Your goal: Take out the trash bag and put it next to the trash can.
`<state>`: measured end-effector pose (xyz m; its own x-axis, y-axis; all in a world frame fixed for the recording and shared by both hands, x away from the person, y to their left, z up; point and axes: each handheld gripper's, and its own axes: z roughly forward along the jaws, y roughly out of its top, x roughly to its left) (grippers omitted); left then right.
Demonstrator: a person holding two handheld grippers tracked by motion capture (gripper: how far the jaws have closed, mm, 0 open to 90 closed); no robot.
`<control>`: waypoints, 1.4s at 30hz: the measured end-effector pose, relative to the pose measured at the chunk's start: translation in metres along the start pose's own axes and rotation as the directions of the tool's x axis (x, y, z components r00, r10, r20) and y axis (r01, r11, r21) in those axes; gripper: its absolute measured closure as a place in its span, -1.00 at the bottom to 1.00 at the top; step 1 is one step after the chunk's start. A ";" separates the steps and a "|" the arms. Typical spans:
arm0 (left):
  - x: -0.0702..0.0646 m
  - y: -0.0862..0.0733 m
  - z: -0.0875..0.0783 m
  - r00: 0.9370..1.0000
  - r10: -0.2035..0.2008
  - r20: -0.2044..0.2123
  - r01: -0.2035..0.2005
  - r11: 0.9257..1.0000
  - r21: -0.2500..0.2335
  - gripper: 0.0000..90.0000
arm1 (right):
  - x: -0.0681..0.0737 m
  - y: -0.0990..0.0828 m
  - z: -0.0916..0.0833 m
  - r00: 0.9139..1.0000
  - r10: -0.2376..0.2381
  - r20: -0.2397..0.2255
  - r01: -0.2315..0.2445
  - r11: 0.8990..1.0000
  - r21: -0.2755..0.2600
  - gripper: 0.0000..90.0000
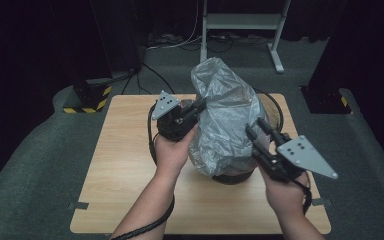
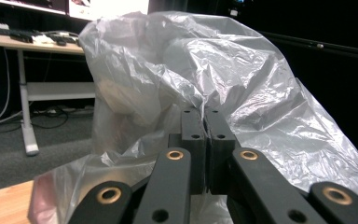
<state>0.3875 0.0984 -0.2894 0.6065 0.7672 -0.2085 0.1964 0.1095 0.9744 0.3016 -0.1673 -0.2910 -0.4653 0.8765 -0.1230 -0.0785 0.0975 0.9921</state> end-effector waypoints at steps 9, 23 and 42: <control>-0.001 0.004 0.000 1.000 0.016 0.004 -0.016 0.999 -0.038 0.98 | -0.057 -0.031 -0.024 0.989 0.009 0.149 -0.021 0.997 0.077 0.28; -0.013 0.019 -0.003 0.997 0.072 0.028 -0.069 0.992 -0.109 0.99 | -0.073 -0.127 -0.015 0.979 0.022 0.200 -0.076 0.960 0.268 -0.32; -0.025 0.042 -0.014 0.990 0.136 0.042 -0.122 0.963 -0.241 0.99 | -0.097 -0.216 -0.003 0.960 0.086 0.267 -0.214 0.839 0.501 -0.65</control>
<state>0.3694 0.0930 -0.2423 0.6594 0.7479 -0.0771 -0.0705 0.1636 0.9840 0.3613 -0.2751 -0.4937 -0.2182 0.9755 -0.0265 0.4755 0.1300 0.8700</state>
